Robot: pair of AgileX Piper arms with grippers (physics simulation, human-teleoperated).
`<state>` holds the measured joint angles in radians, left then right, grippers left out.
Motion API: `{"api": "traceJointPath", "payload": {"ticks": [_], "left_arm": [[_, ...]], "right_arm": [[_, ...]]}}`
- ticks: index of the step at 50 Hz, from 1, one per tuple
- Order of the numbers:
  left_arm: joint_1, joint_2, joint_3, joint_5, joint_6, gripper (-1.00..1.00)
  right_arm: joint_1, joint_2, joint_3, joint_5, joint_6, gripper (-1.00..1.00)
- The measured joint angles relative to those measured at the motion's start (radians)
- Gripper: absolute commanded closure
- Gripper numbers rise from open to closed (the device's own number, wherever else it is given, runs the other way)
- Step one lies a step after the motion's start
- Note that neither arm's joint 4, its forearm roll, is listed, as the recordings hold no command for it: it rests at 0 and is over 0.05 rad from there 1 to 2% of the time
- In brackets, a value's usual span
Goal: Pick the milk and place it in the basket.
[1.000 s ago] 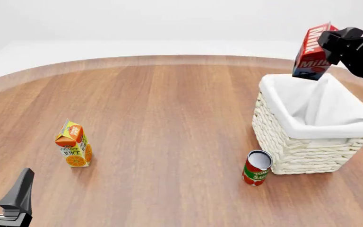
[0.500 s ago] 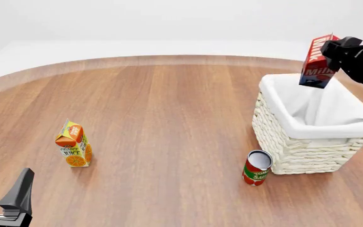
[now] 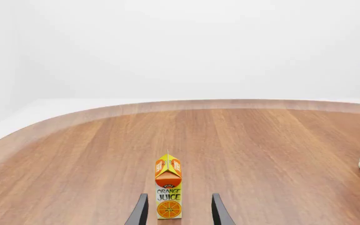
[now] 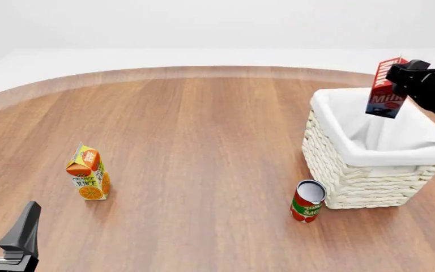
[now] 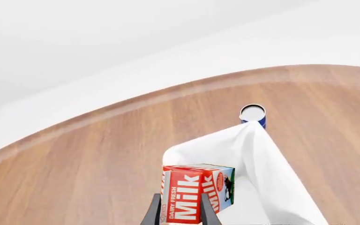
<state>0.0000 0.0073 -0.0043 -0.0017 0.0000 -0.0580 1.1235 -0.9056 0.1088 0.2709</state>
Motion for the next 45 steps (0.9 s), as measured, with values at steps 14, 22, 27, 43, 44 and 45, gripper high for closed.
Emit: {"api": "traceJointPath", "payload": {"ticks": [14,22,27,43,44,45], "left_arm": [[0.000,0.000,0.000,0.000,0.000,-1.00],[0.000,0.000,0.000,0.000,0.000,-1.00],[0.000,0.000,0.000,0.000,0.000,-1.00],[0.000,0.000,0.000,0.000,0.000,-1.00],[0.000,0.000,0.000,0.000,0.000,-1.00],[0.000,0.000,0.000,0.000,0.000,-1.00]], "right_arm": [[-0.023,0.066,0.015,-0.047,0.000,1.00],[-0.037,0.101,0.024,-0.074,-0.001,1.00],[-0.042,0.122,0.028,-0.092,0.000,1.00],[-0.041,0.175,0.051,-0.139,0.012,1.00],[-0.041,0.178,0.051,-0.142,0.013,1.00],[-0.041,0.182,0.052,-0.144,0.013,1.00]]}}
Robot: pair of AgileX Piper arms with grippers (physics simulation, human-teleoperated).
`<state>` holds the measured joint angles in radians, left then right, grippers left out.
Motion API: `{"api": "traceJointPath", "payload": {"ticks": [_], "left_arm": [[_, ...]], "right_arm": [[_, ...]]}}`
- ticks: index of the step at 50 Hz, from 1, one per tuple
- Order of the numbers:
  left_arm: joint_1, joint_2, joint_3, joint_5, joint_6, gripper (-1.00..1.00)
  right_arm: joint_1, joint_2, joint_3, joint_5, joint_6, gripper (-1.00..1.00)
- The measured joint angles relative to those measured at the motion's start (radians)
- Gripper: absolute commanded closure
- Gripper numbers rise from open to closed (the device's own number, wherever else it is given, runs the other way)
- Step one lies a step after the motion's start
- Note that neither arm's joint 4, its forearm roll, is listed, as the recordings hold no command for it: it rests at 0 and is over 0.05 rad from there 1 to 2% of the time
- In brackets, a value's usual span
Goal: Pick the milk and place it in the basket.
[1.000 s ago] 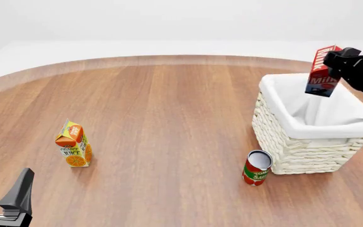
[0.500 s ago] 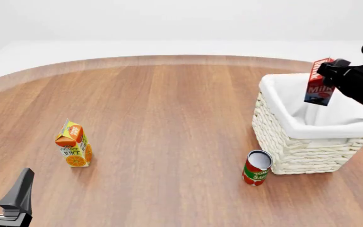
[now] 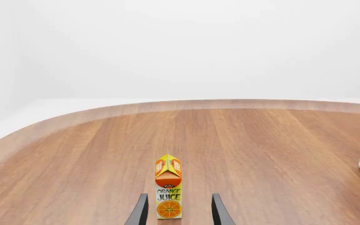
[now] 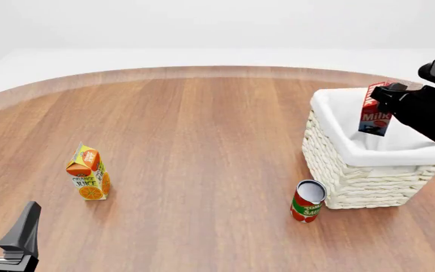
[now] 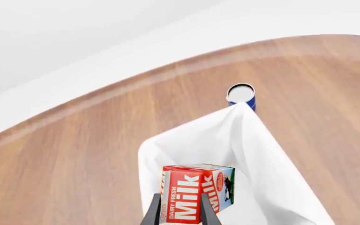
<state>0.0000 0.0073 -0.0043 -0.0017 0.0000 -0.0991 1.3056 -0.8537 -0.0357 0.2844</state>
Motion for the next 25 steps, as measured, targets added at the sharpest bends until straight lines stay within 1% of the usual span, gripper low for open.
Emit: {"api": "traceJointPath", "payload": {"ticks": [25], "left_arm": [[0.000,0.000,0.000,0.000,0.000,-1.00]], "right_arm": [[-0.007,0.103,0.004,-0.064,0.005,1.00]]}}
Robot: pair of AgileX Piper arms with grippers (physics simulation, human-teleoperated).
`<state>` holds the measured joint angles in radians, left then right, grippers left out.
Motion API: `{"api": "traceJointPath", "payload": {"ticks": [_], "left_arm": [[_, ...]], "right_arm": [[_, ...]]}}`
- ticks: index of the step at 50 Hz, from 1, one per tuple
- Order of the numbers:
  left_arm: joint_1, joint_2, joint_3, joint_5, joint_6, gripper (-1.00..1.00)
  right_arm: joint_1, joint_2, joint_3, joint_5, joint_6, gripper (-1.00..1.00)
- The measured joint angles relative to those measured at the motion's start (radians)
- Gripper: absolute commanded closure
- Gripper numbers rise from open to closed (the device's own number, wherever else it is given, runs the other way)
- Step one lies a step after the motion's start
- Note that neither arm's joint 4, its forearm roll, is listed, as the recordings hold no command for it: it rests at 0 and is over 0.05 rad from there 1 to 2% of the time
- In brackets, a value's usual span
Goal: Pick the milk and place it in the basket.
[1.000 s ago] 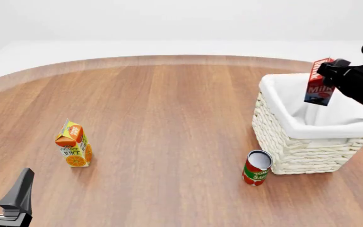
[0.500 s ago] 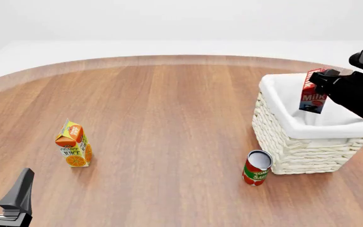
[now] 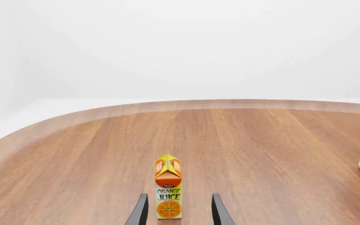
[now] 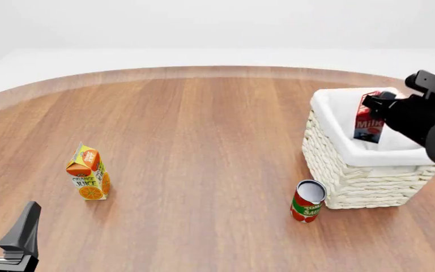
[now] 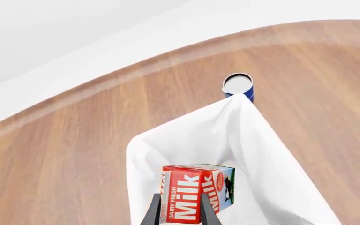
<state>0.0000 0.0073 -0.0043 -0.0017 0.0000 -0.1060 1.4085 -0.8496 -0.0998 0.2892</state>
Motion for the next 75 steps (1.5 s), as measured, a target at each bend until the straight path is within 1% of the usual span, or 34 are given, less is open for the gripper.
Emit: {"api": "traceJointPath", "payload": {"ticks": [47,63,64,75], "left_arm": [[0.000,0.000,0.000,0.000,0.000,-1.00],[0.000,0.000,0.000,0.000,0.000,-1.00],[0.000,0.000,0.000,0.000,0.000,-1.00],[0.000,0.000,0.000,0.000,0.000,-1.00]], "right_arm": [[-0.025,0.111,0.037,-0.088,-0.005,1.00],[-0.032,0.142,0.023,-0.091,-0.008,1.00],[-0.033,0.143,0.021,-0.091,-0.008,-1.00],[-0.043,0.148,-0.004,-0.083,-0.006,-1.00]]}}
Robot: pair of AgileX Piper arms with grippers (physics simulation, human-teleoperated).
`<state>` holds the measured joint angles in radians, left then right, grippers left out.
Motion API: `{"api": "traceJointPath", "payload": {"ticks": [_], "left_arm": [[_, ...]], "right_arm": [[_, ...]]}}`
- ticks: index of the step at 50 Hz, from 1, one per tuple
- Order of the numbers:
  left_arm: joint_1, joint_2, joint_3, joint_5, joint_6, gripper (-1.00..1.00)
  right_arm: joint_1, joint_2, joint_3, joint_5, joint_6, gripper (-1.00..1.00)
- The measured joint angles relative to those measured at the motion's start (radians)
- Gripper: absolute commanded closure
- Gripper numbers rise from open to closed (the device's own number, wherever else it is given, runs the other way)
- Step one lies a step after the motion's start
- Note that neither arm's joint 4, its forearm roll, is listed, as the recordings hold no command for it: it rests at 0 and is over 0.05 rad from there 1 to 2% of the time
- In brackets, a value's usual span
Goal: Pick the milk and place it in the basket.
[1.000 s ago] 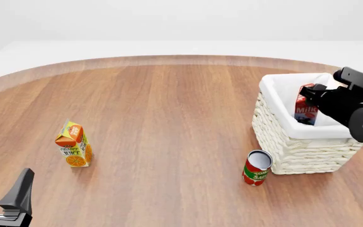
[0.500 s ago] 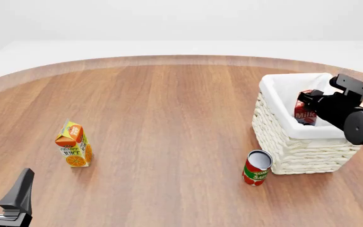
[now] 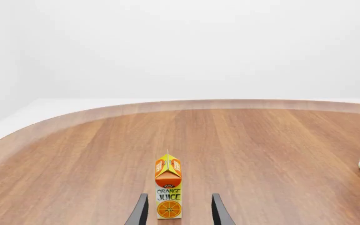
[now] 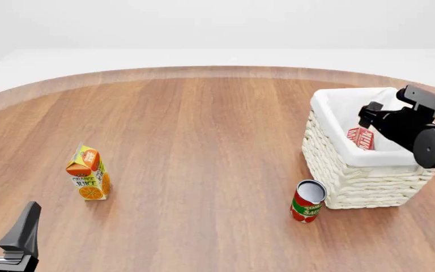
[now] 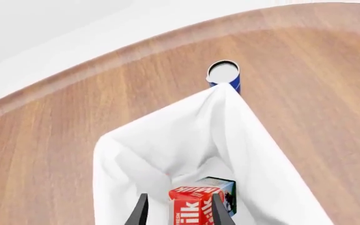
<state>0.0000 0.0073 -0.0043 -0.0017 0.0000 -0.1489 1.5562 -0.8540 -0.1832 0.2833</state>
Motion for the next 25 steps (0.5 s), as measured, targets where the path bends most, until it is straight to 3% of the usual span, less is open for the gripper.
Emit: {"api": "traceJointPath", "payload": {"ticks": [25], "left_arm": [[0.000,0.000,0.000,0.000,0.000,-1.00]], "right_arm": [[0.002,-0.030,-0.007,0.015,0.000,-1.00]]}}
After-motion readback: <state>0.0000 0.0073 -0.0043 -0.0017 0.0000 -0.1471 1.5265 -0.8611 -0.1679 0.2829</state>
